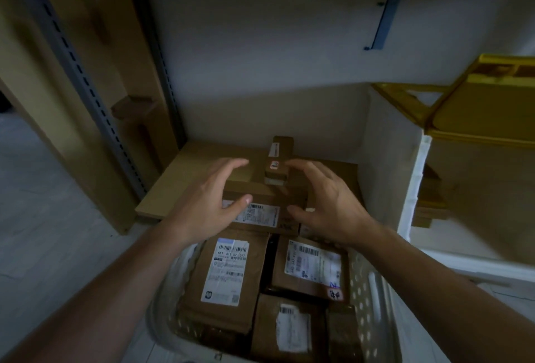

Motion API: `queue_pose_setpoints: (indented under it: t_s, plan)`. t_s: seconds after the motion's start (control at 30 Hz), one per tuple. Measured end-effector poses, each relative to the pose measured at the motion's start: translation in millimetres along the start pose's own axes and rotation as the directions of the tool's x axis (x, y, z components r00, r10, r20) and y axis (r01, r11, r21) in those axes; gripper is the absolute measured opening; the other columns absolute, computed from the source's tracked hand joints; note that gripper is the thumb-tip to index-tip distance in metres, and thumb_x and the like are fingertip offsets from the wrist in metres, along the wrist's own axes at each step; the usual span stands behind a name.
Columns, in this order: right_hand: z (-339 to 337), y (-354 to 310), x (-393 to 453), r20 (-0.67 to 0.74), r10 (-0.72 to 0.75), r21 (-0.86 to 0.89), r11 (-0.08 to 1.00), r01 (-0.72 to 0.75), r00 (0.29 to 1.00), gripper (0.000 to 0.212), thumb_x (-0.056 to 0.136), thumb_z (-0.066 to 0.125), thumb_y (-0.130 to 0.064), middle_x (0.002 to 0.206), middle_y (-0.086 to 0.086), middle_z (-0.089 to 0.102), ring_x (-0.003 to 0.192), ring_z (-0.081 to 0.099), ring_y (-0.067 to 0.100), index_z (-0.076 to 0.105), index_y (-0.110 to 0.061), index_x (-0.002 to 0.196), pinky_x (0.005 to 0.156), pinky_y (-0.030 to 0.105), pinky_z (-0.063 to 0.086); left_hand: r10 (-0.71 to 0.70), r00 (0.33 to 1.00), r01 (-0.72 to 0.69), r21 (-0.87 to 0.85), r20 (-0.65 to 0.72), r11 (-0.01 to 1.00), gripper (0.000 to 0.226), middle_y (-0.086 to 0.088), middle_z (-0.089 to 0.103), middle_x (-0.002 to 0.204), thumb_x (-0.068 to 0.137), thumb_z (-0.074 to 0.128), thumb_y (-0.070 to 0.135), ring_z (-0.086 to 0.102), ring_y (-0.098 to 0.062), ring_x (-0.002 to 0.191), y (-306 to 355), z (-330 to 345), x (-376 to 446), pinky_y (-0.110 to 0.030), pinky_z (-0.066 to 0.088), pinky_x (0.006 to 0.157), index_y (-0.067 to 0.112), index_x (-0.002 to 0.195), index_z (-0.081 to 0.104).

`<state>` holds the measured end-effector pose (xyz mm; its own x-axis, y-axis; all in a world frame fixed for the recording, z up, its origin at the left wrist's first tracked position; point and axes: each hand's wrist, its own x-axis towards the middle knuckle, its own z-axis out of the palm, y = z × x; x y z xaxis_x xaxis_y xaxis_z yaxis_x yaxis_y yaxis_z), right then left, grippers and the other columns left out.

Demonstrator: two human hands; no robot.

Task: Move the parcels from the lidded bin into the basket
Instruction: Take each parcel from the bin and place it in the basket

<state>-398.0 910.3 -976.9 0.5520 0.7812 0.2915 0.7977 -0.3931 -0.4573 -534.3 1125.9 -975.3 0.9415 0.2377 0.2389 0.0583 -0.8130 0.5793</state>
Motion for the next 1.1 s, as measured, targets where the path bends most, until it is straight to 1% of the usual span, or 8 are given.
queue_pose_setpoints:
  t_s: [0.2, 0.33, 0.5, 0.67, 0.8, 0.87, 0.97, 1.1]
  plan:
    - [-41, -1, -40, -0.151, 0.028, 0.089, 0.996, -0.014, 0.988, 0.069, 0.083, 0.079, -0.032, 0.13, -0.015, 0.052, 0.116, 0.05, 0.0, 0.044, -0.033, 0.142, 0.091, 0.012, 0.041, 0.146, 0.989, -0.144, -0.084, 0.023, 0.986, 0.058, 0.019, 0.043, 0.148, 0.095, 0.064, 0.04, 0.043, -0.002, 0.134, 52, 18, 0, -0.032, 0.044, 0.108, 0.035, 0.148, 0.039]
    - [-70, 5, -69, -0.276, 0.058, 0.11, 0.994, -0.028, 0.959, 0.051, 0.086, 0.075, -0.031, 0.119, -0.019, 0.059, 0.11, 0.058, -0.003, 0.053, -0.032, 0.133, 0.085, 0.015, 0.053, 0.217, 0.976, -0.211, -0.148, 0.022, 0.966, 0.057, 0.021, 0.043, 0.145, 0.095, 0.064, 0.041, 0.041, 0.003, 0.133, 84, 36, 6, -0.017, 0.037, 0.104, 0.033, 0.147, 0.042]
    - [-103, 24, -109, -0.447, 0.135, 0.101, 0.99, -0.1, 0.884, 0.037, 0.085, 0.077, -0.015, 0.1, -0.015, 0.066, 0.091, 0.066, 0.003, 0.063, -0.025, 0.118, 0.071, 0.025, 0.057, 0.232, 0.971, -0.206, -0.298, 0.054, 0.932, 0.055, 0.022, 0.044, 0.141, 0.094, 0.063, 0.042, 0.039, 0.011, 0.131, 122, 67, 18, -0.019, 0.04, 0.106, 0.034, 0.145, 0.043]
    - [-124, 55, -145, -0.462, 0.219, 0.044, 0.974, -0.224, 0.86, 0.039, 0.082, 0.078, -0.015, 0.102, -0.014, 0.064, 0.093, 0.063, 0.004, 0.063, -0.025, 0.117, 0.068, 0.031, 0.057, 0.258, 0.963, -0.216, -0.356, 0.073, 0.909, 0.058, 0.018, 0.048, 0.145, 0.095, 0.066, 0.034, 0.04, 0.005, 0.134, 161, 101, 37, -0.028, 0.041, 0.109, 0.029, 0.147, 0.043]
    - [-135, 72, -157, -0.461, 0.268, 0.036, 0.958, -0.284, 0.846, 0.036, 0.082, 0.075, -0.019, 0.101, -0.015, 0.061, 0.094, 0.061, 0.003, 0.062, -0.026, 0.116, 0.068, 0.026, 0.055, 0.187, 0.973, -0.123, -0.383, 0.135, 0.916, 0.067, 0.012, 0.047, 0.151, 0.094, 0.061, 0.055, 0.04, -0.008, 0.141, 181, 122, 52, -0.041, 0.043, 0.112, 0.029, 0.15, 0.037]
    - [-138, 80, -154, -0.437, 0.282, 0.019, 0.952, -0.304, 0.854, 0.037, 0.083, 0.076, -0.022, 0.102, -0.014, 0.059, 0.094, 0.059, 0.002, 0.063, -0.024, 0.118, 0.071, 0.02, 0.052, 0.177, 0.978, -0.124, -0.378, 0.109, 0.918, 0.057, 0.008, 0.06, 0.135, 0.093, 0.058, 0.058, 0.055, -0.011, 0.127, 188, 129, 59, -0.045, 0.052, 0.102, 0.027, 0.14, 0.048]
    - [-137, 99, -140, -0.375, 0.323, -0.015, 0.935, -0.354, 0.869, 0.039, 0.085, 0.076, -0.025, 0.106, -0.013, 0.056, 0.092, 0.051, -0.002, 0.062, -0.024, 0.121, 0.074, 0.011, 0.039, 0.187, 0.982, -0.171, -0.332, 0.015, 0.928, 0.022, 0.006, 0.067, 0.104, 0.1, 0.058, 0.038, 0.065, -0.009, 0.095, 194, 136, 67, -0.043, 0.058, 0.081, 0.022, 0.115, 0.058]
    - [-129, 134, -106, -0.258, 0.506, 0.023, 0.855, -0.518, 0.823, 0.051, 0.086, 0.071, -0.028, 0.122, -0.002, 0.057, 0.105, 0.053, 0.012, 0.054, -0.025, 0.134, 0.077, 0.017, 0.04, 0.179, 0.984, -0.172, -0.278, -0.001, 0.945, 0.028, 0.003, 0.068, 0.102, 0.101, 0.056, 0.034, 0.069, -0.009, 0.086, 193, 137, 72, -0.023, 0.059, 0.066, 0.017, 0.123, 0.055]
